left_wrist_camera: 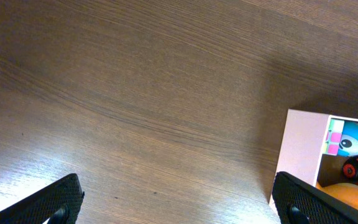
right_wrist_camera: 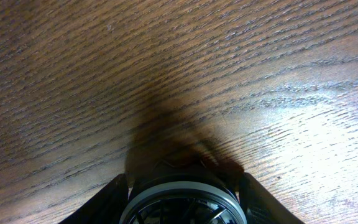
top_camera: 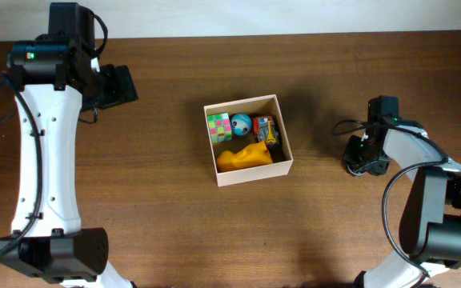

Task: Pack container
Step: 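Carry the black wheel over the box and lower it inside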

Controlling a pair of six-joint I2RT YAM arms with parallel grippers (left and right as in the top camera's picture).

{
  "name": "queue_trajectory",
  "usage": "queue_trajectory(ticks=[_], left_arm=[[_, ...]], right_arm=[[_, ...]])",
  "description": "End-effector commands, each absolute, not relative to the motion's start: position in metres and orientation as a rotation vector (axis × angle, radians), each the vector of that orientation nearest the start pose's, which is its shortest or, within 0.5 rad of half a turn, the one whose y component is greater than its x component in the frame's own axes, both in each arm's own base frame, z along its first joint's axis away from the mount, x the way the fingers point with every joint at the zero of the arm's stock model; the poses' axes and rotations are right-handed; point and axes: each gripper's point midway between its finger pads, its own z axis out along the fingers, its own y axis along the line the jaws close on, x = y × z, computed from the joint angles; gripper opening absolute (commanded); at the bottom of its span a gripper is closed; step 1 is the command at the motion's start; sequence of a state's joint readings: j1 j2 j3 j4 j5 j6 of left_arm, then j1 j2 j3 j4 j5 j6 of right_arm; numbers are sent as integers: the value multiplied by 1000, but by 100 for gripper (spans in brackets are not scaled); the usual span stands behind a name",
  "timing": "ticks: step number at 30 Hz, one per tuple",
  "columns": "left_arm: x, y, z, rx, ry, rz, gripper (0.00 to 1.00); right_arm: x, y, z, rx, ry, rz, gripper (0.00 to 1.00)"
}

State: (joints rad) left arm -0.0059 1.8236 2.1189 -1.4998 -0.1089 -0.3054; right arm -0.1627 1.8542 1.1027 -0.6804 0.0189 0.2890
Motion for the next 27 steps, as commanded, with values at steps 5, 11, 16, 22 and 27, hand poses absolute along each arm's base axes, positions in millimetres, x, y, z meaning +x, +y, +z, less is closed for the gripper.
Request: queue_trajectory(ticks=[5, 11, 16, 22, 27], left_arm=[[393, 16, 274, -419, 2715, 65, 99], [393, 16, 274, -419, 2715, 65, 99], [393, 16, 274, -419, 2715, 65, 99], [393, 16, 274, -419, 2715, 65, 99], [393, 16, 274, -419, 2715, 65, 99]], right_arm=[[350, -57, 26, 670, 2907, 0, 49], [369, -55, 78, 643, 2834, 49, 48], [382, -29, 141, 547, 2748, 166, 49], [386, 36, 216, 254, 2628, 241, 48], [384, 110, 236, -3, 2557, 320, 49]])
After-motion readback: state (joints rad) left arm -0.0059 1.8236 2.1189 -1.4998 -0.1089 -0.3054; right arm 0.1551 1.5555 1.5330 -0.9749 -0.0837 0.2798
